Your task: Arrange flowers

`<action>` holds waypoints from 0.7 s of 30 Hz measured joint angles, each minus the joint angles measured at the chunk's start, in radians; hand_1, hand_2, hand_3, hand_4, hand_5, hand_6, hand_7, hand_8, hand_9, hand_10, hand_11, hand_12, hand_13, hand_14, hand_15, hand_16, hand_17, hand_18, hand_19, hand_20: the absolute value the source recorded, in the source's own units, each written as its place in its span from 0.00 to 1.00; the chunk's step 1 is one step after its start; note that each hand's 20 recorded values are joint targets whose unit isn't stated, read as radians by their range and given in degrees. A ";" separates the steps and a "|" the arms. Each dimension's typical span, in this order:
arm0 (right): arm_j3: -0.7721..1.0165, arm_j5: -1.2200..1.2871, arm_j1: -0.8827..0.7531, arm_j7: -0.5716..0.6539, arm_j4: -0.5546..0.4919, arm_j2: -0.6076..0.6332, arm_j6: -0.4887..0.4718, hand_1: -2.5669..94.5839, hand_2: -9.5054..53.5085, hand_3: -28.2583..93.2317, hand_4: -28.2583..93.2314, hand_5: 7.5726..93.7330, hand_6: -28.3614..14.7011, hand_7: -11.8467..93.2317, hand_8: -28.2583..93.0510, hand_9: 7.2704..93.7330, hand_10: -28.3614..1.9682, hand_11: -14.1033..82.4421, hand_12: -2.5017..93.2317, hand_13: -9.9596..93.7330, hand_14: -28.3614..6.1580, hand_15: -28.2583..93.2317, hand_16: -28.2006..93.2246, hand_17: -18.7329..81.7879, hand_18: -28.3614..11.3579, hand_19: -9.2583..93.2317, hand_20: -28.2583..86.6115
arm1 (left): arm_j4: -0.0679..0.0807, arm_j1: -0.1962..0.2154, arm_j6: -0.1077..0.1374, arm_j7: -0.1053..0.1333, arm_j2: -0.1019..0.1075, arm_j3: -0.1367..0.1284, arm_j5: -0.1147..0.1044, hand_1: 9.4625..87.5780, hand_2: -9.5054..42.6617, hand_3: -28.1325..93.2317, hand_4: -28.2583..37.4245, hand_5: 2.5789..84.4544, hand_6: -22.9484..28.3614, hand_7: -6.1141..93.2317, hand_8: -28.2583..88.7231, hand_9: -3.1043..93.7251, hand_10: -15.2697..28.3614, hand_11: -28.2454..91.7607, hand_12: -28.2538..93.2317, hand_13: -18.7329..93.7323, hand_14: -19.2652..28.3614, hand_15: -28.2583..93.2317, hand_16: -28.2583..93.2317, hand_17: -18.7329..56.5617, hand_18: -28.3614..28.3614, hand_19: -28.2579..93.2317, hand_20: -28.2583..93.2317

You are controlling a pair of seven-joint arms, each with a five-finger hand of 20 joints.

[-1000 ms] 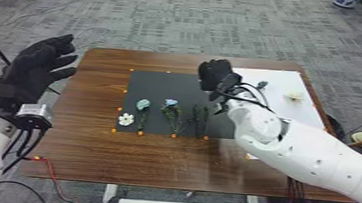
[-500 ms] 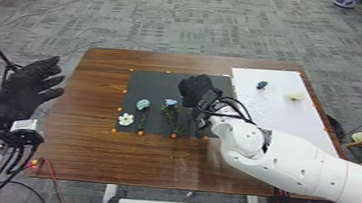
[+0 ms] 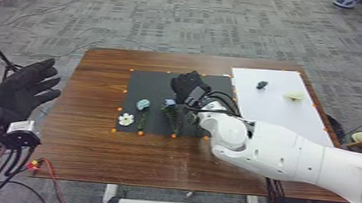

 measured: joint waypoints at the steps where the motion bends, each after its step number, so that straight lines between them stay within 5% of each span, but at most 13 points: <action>1: -0.002 -0.001 0.001 0.003 -0.007 0.000 0.003 0.57 0.00 0.89 0.00 0.80 0.72 0.52 0.21 0.92 0.83 0.32 0.56 0.81 0.70 0.86 0.55 0.57 0.22 0.94 0.72 | 0.000 -0.002 0.000 0.000 0.000 0.000 0.000 0.18 0.12 0.80 0.00 0.24 0.48 0.29 0.15 0.21 0.57 0.42 0.39 0.22 0.66 0.59 0.19 0.10 0.84 0.56 0.34; 21: -0.027 -0.012 0.007 0.006 0.046 -0.012 0.002 0.56 0.00 0.89 0.00 0.78 0.74 0.53 0.21 0.92 0.84 0.31 0.55 0.81 0.71 0.87 0.55 0.56 0.22 0.94 0.72 | 0.001 -0.014 -0.008 -0.005 0.000 0.001 0.000 0.18 0.13 0.79 0.00 0.24 0.48 0.29 0.15 0.21 0.57 0.42 0.39 0.22 0.67 0.59 0.19 0.10 0.83 0.56 0.34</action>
